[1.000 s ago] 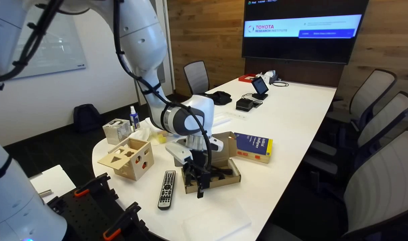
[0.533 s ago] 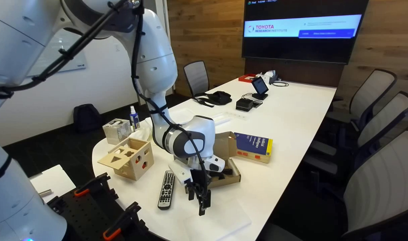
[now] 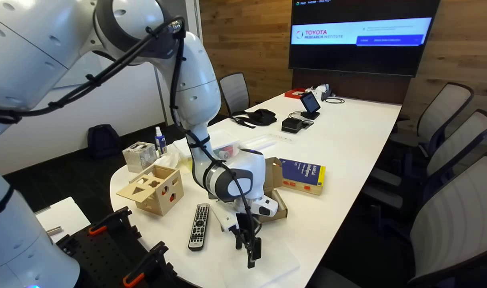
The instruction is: Put the packing foam into the cardboard box
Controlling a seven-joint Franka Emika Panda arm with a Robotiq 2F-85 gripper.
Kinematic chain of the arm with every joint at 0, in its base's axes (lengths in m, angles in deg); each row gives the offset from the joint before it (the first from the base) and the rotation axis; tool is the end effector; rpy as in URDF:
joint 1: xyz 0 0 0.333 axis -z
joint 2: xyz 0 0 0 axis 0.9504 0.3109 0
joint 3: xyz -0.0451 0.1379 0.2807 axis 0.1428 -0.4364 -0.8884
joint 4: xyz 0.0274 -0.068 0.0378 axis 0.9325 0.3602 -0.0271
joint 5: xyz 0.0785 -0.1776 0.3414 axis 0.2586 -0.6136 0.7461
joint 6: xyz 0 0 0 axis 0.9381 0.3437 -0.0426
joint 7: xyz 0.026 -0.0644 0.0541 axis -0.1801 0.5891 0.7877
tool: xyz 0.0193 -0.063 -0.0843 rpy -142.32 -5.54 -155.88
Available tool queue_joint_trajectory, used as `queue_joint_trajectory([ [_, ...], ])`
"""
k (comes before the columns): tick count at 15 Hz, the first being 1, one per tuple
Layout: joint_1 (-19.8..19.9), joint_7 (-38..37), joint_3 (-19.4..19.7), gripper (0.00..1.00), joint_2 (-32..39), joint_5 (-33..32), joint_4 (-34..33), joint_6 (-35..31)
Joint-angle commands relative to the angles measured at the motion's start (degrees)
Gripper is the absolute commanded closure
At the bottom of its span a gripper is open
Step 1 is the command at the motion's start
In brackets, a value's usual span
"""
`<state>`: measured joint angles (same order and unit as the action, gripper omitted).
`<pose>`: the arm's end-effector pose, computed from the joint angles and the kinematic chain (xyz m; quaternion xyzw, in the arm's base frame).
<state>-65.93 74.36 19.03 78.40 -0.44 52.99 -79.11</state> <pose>0.4524 -0.2049 -0.0126 0.9615 -0.2238 -0.1212 0.1031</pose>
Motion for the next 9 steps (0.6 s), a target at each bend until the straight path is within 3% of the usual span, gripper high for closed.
queue_joint_trajectory([
  [1, 0.32, -0.77, 0.26, 0.00, 2.65, 1.50, -2.68, 0.43],
  [4, -0.13, -1.18, 0.68, 0.00, 3.48, 1.93, -3.43, 0.87],
  [5, -0.20, -1.20, 0.77, 0.25, 3.66, 1.94, -3.61, 0.85],
  [7, -0.23, -1.17, 0.78, 0.34, 4.02, 1.93, -4.08, 0.92],
  [9, 0.21, -0.95, 0.76, 0.50, 4.13, 2.02, -4.33, 0.76],
])
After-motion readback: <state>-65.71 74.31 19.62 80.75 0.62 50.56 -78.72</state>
